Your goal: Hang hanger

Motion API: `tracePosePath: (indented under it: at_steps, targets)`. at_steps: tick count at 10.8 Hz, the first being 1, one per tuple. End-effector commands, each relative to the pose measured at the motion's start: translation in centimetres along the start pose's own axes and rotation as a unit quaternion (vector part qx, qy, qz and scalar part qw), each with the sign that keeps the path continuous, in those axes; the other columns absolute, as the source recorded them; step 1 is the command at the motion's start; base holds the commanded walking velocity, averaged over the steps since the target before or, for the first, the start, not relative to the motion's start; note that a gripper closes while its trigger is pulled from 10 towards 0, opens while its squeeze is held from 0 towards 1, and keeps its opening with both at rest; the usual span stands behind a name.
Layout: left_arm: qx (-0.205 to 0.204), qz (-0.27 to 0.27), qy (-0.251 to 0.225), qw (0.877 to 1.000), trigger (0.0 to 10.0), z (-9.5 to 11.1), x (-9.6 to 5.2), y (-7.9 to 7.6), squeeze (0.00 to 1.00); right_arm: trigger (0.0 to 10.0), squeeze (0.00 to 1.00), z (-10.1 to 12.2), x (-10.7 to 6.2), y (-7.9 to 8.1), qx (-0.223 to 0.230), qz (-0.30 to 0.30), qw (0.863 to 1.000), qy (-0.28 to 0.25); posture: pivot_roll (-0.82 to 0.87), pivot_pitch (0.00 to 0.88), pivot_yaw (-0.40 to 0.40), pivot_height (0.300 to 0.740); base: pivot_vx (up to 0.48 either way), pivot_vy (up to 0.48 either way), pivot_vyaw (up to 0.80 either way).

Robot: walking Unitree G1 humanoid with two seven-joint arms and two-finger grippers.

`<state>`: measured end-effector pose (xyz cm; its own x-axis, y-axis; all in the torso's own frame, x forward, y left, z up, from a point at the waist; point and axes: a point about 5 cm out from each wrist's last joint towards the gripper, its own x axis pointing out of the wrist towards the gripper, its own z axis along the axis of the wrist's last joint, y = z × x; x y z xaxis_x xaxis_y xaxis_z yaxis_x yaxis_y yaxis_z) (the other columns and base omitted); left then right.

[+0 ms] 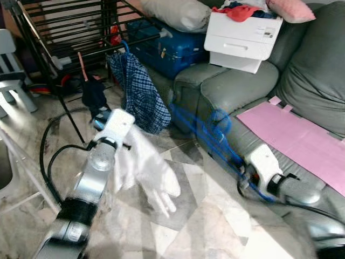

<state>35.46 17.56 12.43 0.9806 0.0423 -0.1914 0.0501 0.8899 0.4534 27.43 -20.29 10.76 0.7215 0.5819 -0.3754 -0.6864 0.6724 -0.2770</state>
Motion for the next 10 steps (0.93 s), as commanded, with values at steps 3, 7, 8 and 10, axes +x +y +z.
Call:
tracePosePath:
  at_steps: [3, 7, 8, 10]
  targets:
    - [-0.063, 0.041, 0.052, 0.996, 10.0, -0.6, 0.5, 1.0, 0.0, 10.0, 0.0, 1.4, -0.2, 1.5, -0.013, 0.09, 0.996, -0.007, -0.11, 0.0, 0.006, 0.74, 0.0, 0.0, 0.0]
    - [-0.127, -0.022, 0.058, 0.99, 10.0, 0.9, 0.4, -0.3, 0.0, 10.0, 0.0, 2.0, -0.5, 2.9, 0.018, 0.17, 0.985, -0.007, -0.11, 0.0, 0.001, 0.74, 0.0, 0.0, 0.0]
    - [-0.114, -0.013, 0.051, 0.992, 10.0, 1.4, 0.2, 0.1, 0.0, 10.0, 0.0, 2.0, -0.7, 3.1, 0.019, 0.181, 0.983, -0.003, -0.11, 0.0, 0.0, 0.74, 0.0, 0.0, 0.0]
    - [-0.119, -0.025, 0.047, 0.991, 10.0, 1.8, -0.3, 0.4, 0.0, 10.0, 0.0, 1.9, -0.7, 2.8, 0.015, 0.173, 0.985, 0.004, -0.11, 0.0, 0.0, 0.74, 0.0, 0.0, 0.0]
